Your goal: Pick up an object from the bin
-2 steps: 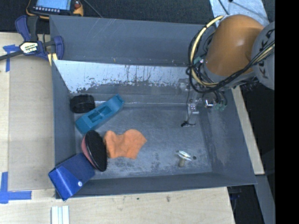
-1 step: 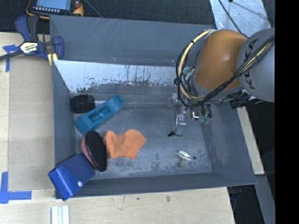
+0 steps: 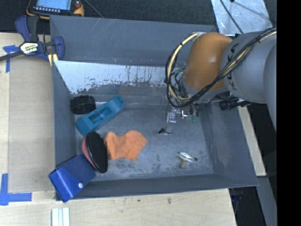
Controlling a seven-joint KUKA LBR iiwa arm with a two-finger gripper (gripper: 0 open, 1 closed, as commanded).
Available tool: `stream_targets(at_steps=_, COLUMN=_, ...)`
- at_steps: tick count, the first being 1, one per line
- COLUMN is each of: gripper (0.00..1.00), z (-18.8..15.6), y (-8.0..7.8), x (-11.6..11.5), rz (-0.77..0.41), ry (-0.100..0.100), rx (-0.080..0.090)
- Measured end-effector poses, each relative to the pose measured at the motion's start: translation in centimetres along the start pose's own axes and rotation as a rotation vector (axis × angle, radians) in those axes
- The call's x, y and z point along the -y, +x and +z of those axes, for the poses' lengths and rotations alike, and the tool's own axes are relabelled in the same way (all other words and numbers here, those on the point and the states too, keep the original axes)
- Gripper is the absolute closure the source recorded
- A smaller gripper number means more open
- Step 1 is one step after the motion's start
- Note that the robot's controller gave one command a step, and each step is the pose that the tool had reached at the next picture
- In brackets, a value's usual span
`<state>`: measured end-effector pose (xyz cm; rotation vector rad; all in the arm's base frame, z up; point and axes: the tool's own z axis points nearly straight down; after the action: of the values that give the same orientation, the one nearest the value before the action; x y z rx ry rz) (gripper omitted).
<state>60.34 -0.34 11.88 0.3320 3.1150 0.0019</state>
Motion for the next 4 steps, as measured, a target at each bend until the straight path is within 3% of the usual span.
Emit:
stream_targets(at_steps=1, gripper=0.00, z=1.9, y=0.8, x=-3.6, rz=-0.131, ry=0.002, rx=-0.010)
stream_targets(at_steps=2, gripper=0.00, z=3.3, y=1.4, x=-5.5, rz=-0.194, ry=0.001, rx=-0.007)
stream_targets(at_steps=3, gripper=0.00, z=3.9, y=2.2, x=-6.9, rz=0.007, ry=0.002, rx=-0.009)
stream_targets(at_steps=4, gripper=1.00, z=4.7, y=5.4, x=-9.2, rz=-0.492, ry=-0.001, rx=-0.005)
